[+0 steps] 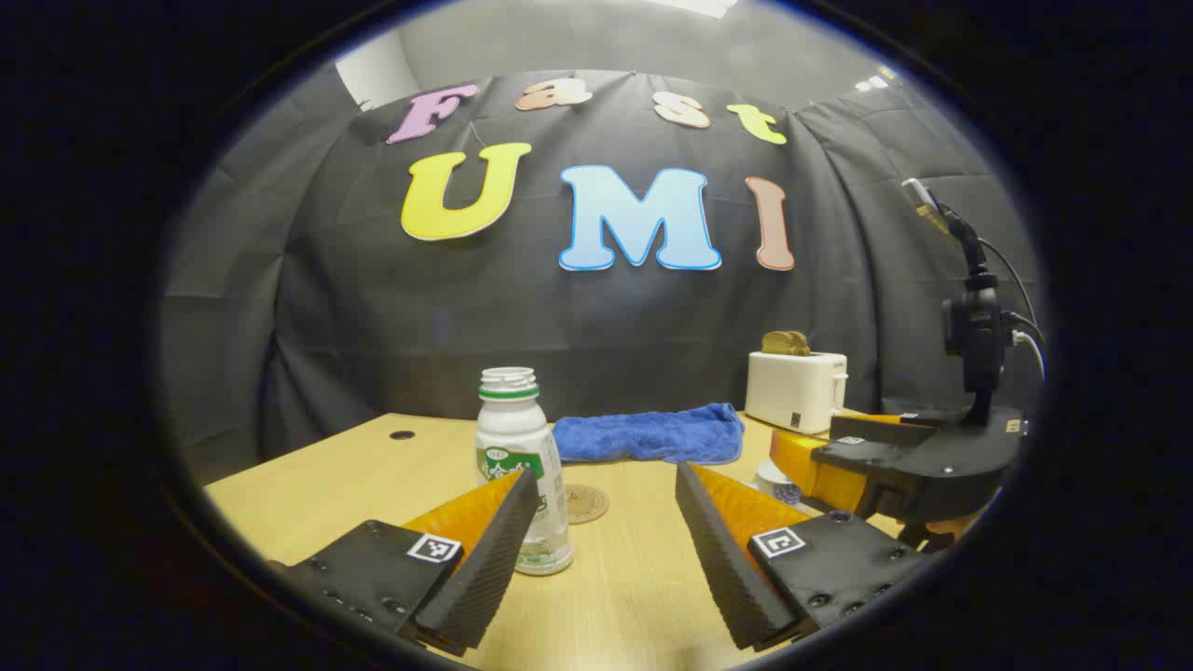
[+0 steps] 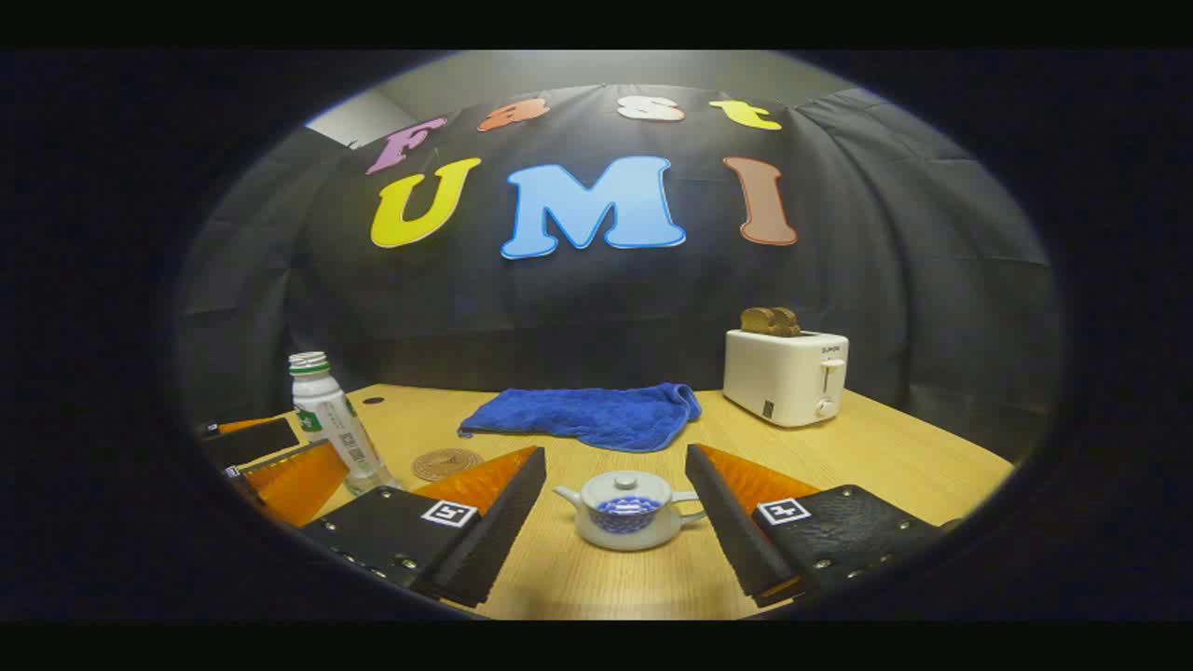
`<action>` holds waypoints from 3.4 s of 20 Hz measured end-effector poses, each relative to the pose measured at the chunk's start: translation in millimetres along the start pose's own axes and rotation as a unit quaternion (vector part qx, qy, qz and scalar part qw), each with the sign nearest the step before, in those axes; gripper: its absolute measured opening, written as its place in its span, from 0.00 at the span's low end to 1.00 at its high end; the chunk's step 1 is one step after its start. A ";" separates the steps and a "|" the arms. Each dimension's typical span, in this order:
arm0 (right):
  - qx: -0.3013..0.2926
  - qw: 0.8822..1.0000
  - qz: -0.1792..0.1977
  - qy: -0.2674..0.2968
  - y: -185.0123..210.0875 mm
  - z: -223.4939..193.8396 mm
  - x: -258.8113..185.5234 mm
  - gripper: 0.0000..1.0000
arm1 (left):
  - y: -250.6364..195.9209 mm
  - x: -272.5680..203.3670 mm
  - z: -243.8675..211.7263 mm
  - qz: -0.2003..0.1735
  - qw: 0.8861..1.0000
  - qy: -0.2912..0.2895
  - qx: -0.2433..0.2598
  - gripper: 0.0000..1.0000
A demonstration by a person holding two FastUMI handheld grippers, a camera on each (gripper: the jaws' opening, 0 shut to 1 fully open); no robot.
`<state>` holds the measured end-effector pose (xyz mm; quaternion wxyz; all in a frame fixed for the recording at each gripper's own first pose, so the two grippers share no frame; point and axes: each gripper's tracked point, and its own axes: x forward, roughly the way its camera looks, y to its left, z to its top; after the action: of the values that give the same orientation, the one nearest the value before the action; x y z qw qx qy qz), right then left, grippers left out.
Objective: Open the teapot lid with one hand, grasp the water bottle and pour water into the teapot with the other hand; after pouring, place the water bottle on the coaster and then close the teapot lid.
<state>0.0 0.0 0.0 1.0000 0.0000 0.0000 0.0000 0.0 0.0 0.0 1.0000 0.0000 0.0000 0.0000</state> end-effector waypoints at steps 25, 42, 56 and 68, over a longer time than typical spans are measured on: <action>-0.040 0.998 -0.024 0.052 -4.9 -35.6 47.7 0.22 | 12.8 13.8 -13.9 -0.015 1.000 0.005 -0.021 1.00; -0.030 0.999 -0.010 0.024 -0.7 -7.5 35.7 0.05 | 33.3 21.7 -30.4 0.011 0.999 0.032 0.009 0.95; -0.006 1.000 0.004 0.011 -2.1 1.8 29.7 0.05 | 71.8 41.2 -33.3 0.058 0.997 0.027 0.040 1.00; 0.007 1.000 -0.004 -0.008 -21.6 16.5 22.6 0.00 | 81.5 91.0 -54.5 0.061 0.994 0.059 0.065 1.00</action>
<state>22.6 -21.6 16.5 0.9999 0.0075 -0.0084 -0.0040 91.0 81.5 -54.5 0.9942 0.0654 0.0587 0.0614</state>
